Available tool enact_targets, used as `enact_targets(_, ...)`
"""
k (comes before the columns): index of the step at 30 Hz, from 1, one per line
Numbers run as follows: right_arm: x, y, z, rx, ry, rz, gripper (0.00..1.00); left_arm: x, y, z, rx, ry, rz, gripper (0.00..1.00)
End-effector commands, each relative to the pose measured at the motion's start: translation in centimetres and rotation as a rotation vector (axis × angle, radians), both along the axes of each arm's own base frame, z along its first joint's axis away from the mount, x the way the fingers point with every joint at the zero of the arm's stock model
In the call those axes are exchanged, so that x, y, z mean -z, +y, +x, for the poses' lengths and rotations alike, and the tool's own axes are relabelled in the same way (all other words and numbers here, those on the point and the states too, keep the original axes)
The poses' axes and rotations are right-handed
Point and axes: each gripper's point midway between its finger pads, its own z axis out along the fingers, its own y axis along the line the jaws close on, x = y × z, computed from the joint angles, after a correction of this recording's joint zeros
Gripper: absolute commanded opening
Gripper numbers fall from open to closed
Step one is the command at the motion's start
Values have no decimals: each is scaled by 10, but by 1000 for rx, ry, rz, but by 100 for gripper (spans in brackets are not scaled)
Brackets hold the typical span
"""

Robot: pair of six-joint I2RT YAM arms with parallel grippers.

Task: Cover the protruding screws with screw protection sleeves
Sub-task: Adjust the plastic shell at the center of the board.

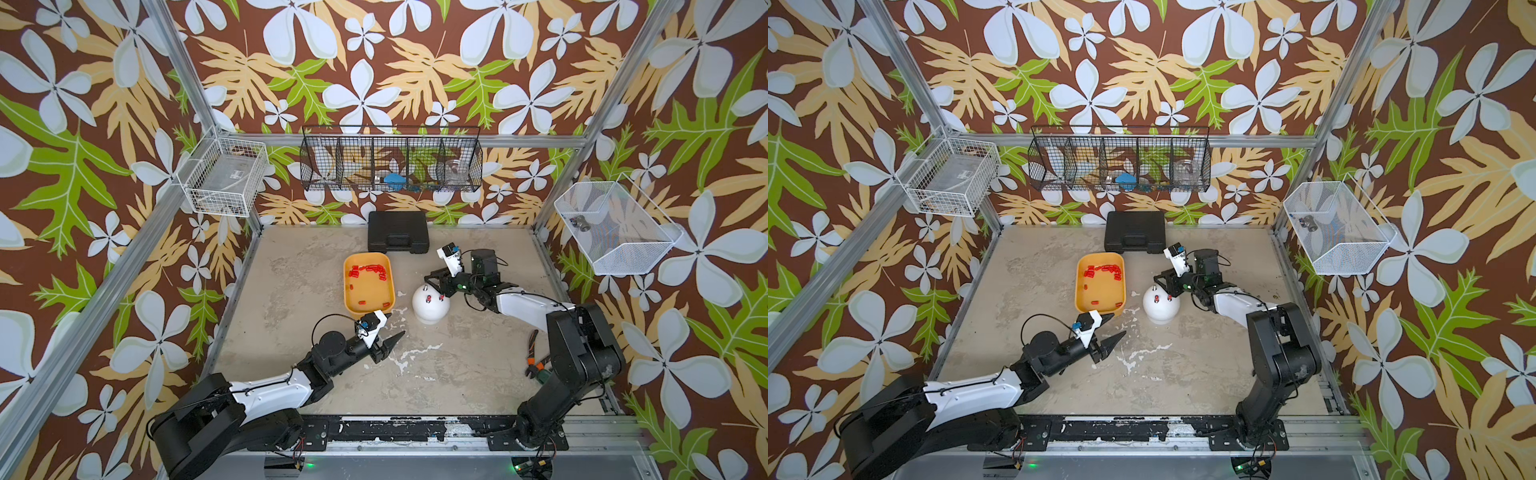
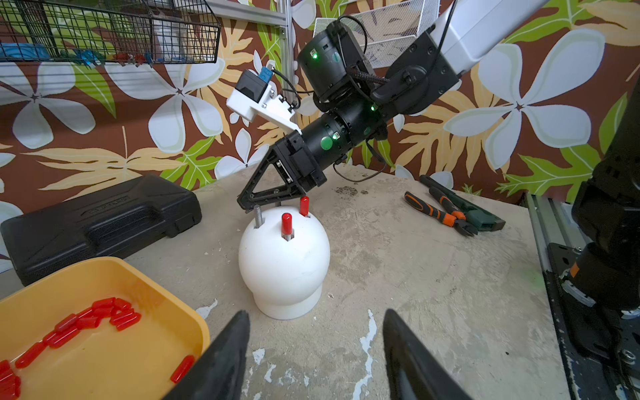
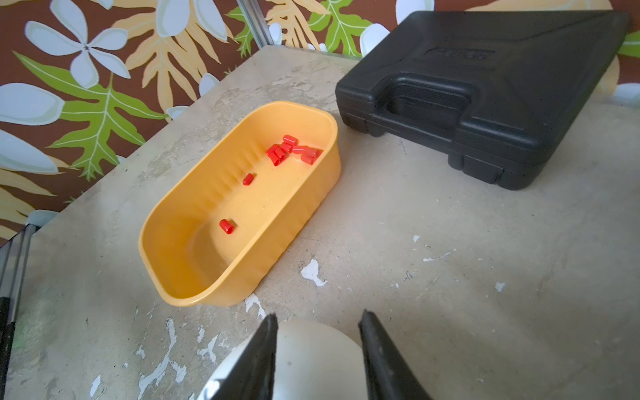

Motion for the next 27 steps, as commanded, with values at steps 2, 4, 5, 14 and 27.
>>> enact_targets(2,10,-1,0,-18,-6,-15,26,-3,3,1,-17,-21,-1,62)
enact_targets(4,17,0,2,-16,22,-16,19,-4,4,1,-20,-26,1,62)
enact_targets(5,21,0,3,-13,34,-21,19,-3,5,1,-24,-27,2,62)
enact_targets(14,22,1,3,41,78,11,0,-3,6,3,-38,-31,7,62)
enact_targets(27,-16,-50,-8,766,22,20,0,-5,19,9,-117,-42,-6,62)
